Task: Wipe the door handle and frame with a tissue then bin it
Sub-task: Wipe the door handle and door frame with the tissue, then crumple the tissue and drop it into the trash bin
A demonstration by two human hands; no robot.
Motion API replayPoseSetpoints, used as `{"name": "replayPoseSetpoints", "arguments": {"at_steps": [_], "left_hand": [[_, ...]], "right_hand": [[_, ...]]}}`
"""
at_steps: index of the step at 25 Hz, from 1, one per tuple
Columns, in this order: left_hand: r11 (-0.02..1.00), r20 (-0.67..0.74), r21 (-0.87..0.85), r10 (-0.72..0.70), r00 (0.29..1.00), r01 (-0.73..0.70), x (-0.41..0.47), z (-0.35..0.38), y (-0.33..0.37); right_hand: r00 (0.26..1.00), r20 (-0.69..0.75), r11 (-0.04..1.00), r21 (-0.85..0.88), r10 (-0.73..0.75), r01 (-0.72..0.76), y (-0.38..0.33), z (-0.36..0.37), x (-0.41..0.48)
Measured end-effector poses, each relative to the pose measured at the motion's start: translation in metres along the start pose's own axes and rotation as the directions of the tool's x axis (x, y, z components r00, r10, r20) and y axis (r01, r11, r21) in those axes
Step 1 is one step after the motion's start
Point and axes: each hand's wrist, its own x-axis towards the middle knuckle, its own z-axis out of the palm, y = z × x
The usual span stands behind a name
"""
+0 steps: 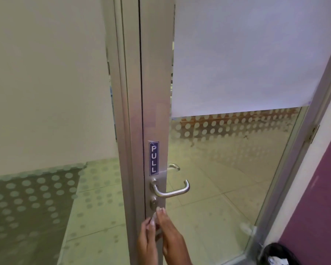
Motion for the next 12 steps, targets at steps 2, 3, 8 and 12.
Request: {"name": "replayPoseSetpoints", "arguments": {"at_steps": [2,3,8,12], "left_hand": [[0.971,0.031,-0.119,-0.207,0.978,0.209,-0.012,0.008,-0.02],[0.95,0.046,-0.148,-0.27,0.962,0.274,-0.015,0.013,-0.029],[0.876,0.066,-0.134,-0.459,0.886,0.464,-0.037,0.018,-0.068],[0.878,0.181,-0.043,-0.463,0.868,0.477,-0.063,0.039,-0.078]], "right_hand": [[0.951,-0.014,0.946,0.101,0.31,-0.307,-0.002,0.015,-0.021],[0.926,-0.05,0.926,0.061,0.375,-0.372,0.005,0.026,-0.03],[0.882,0.175,0.869,0.17,0.437,-0.464,0.037,-0.012,-0.075],[0.847,0.056,0.786,0.345,0.529,-0.513,0.084,-0.065,-0.107]]}}
